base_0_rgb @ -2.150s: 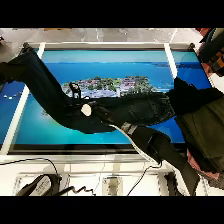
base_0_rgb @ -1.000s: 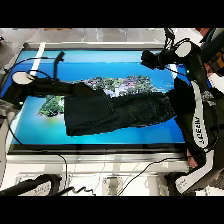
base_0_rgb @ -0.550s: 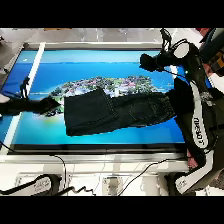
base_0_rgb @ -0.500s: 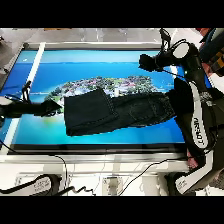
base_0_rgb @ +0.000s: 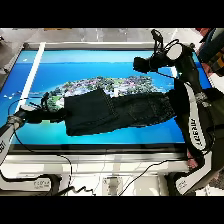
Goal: Fold the clothes and pants, and hang the long-sleeved shirts on hangers.
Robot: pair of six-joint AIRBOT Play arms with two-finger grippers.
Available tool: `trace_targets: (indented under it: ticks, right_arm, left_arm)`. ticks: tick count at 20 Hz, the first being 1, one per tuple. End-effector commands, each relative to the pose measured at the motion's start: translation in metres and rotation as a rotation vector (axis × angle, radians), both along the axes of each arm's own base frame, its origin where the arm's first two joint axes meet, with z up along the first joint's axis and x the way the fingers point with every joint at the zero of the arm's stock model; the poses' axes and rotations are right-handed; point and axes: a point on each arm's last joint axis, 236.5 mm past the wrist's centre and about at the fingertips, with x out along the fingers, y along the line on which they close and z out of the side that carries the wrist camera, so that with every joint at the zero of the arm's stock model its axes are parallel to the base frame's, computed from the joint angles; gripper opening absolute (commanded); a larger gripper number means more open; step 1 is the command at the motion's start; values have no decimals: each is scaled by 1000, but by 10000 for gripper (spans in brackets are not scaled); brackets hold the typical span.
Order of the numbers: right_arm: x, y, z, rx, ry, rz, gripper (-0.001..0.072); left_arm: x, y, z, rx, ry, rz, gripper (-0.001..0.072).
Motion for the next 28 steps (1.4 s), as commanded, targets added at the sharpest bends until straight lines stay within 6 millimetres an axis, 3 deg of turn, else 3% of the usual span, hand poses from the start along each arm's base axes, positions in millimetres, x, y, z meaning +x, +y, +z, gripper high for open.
trace_targets:
  ticks: [1,3,6,8,10,12,15,17,18,20,22,25,28]
  right_arm:
    - [-7,24,-18,-22,13,65,32]
    - [-18,48,-47,-34,67,109,32]
    - [-47,96,-107,-55,173,193,32]
    - [-80,140,-145,-43,251,259,32]
    - [-116,195,-172,10,293,315,32]
    - [-141,257,-181,117,310,280,32]
    - [-190,340,-165,291,330,250,32]
    - [-220,372,-153,304,283,312,32]
    - [-226,376,-149,286,251,340,32]
    - [-214,361,-146,181,158,387,32]
    - [-179,320,-142,52,86,385,32]
    - [-116,229,-132,-82,92,287,32]
    - [-65,132,-116,-119,140,136,32]
  left_arm:
    - [8,-24,18,-80,-11,-26,17]
    - [8,-36,49,-124,-38,-105,13]
    - [9,-39,115,-114,-133,-173,13]
    - [5,-33,162,-42,-214,-207,14]
    - [6,-21,208,31,-304,-158,14]
    - [3,-8,247,38,-359,-65,14]
    - [-7,10,282,75,-448,-4,15]
    - [-10,18,290,87,-469,19,15]
    - [-10,17,290,86,-469,18,15]
    - [-10,7,287,77,-460,-12,15]
    - [-11,-13,277,55,-431,-69,15]
    - [-17,-61,254,9,-361,-208,15]
    - [-21,-128,229,-59,-307,-350,15]
